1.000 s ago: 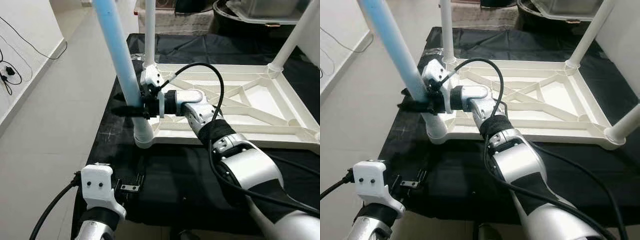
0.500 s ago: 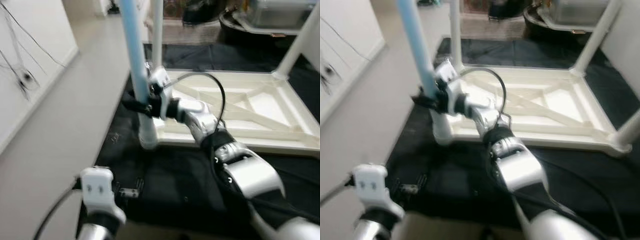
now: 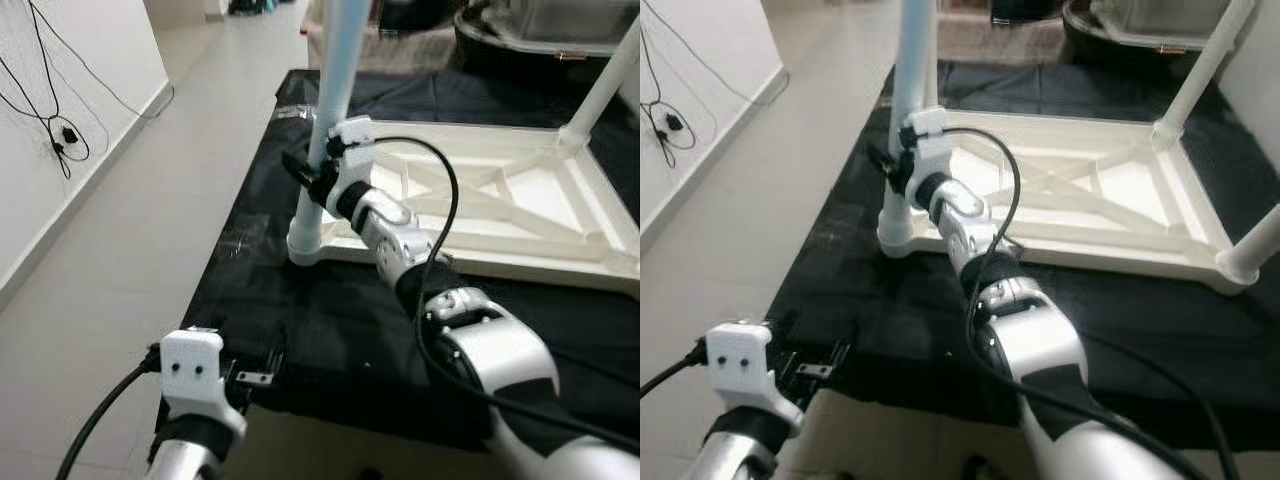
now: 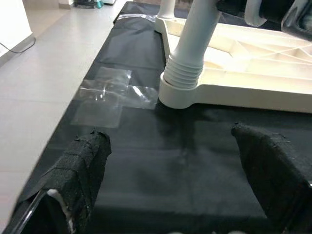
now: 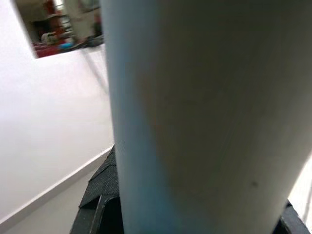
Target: Building children table
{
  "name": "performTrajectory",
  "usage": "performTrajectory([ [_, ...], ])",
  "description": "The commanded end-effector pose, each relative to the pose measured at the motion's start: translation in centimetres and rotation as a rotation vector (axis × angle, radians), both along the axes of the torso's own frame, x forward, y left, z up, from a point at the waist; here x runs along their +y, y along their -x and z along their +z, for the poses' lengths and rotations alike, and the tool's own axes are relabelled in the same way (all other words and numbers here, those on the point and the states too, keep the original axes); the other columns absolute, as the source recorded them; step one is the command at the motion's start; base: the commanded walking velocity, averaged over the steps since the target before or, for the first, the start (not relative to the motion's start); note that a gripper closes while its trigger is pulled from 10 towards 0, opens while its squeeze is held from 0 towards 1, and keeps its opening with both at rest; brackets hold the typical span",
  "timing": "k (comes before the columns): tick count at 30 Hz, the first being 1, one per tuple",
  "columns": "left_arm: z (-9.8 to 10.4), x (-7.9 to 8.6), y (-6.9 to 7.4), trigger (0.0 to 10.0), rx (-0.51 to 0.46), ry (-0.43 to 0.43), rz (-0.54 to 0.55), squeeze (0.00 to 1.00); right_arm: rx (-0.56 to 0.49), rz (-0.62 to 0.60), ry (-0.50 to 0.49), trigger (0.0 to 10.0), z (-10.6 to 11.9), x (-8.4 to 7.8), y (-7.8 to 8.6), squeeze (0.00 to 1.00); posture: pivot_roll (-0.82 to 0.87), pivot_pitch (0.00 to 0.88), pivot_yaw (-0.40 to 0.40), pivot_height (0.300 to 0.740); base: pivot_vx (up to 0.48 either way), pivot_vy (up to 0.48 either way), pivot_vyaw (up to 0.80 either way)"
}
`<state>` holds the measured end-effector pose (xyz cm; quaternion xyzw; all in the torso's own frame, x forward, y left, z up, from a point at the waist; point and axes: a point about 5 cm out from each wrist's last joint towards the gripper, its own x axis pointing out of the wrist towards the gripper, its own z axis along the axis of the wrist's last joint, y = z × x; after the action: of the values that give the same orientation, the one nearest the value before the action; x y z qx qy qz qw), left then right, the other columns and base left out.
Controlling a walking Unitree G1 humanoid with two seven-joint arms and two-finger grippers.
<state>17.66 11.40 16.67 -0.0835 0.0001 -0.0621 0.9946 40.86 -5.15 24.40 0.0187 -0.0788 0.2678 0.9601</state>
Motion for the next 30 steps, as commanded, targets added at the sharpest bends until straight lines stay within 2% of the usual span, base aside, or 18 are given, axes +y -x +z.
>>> performTrajectory([
  [1,-0.3,0.0,0.2,10.0,0.023,-0.003,-0.006,0.0,0.127,-0.075,0.084,10.0,-4.2,-1.0,0.3,0.0,0.14,0.243,-0.036,0.74,0.0,0.0,0.0],
  [4,-0.3,0.1,0.1,10.0,0.02,-0.005,-0.005,0.0,0.104,-0.158,0.104,10.0,-4.7,-0.8,0.5,0.0,0.14,0.243,-0.036,0.74,0.0,0.0,0.0],
  [8,-0.3,0.1,0.1,10.0,0.018,-0.005,-0.004,0.0,0.103,-0.186,0.105,10.0,-4.8,-0.8,0.5,0.0,0.14,0.243,-0.036,0.74,0.0,0.0,0.0],
  [13,-0.3,0.1,0.0,10.0,0.014,-0.005,-0.006,0.0,0.092,-0.387,0.104,10.0,-4.7,-1.2,0.4,0.0,0.14,0.232,-0.034,0.74,0.0,0.0,0.0],
  [18,-0.3,0.1,0.0,10.0,0.014,-0.006,-0.005,0.0,0.097,-0.45,0.118,10.0,-4.7,-1.0,0.4,0.0,0.14,0.232,-0.034,0.74,0.0,0.0,0.0],
  [20,-0.3,0.1,-0.1,10.0,0.012,-0.007,-0.006,0.0,0.119,-0.534,0.124,10.0,-4.8,-0.6,0.5,0.0,0.14,0.222,-0.04,0.74,0.0,0.0,0.0],
  [21,-0.3,0.1,-0.1,10.0,0.012,-0.007,-0.006,0.0,0.119,-0.534,0.124,10.0,-4.8,-0.6,0.5,0.0,0.14,0.222,-0.04,0.74,0.0,0.0,0.0],
  [24,-0.3,0.2,-0.1,10.0,0.008,-0.009,-0.004,0.0,0.14,-0.65,0.197,10.0,-5.4,-0.5,0.8,0.0,0.14,0.219,-0.041,0.74,0.0,0.0,0.0],
  [30,-0.2,0.3,-0.2,10.0,0.006,-0.011,-0.002,0.0,0.187,-0.614,0.231,10.0,-6.3,0.2,1.1,0.0,0.14,0.216,-0.043,0.74,0.0,0.0,0.0],
])
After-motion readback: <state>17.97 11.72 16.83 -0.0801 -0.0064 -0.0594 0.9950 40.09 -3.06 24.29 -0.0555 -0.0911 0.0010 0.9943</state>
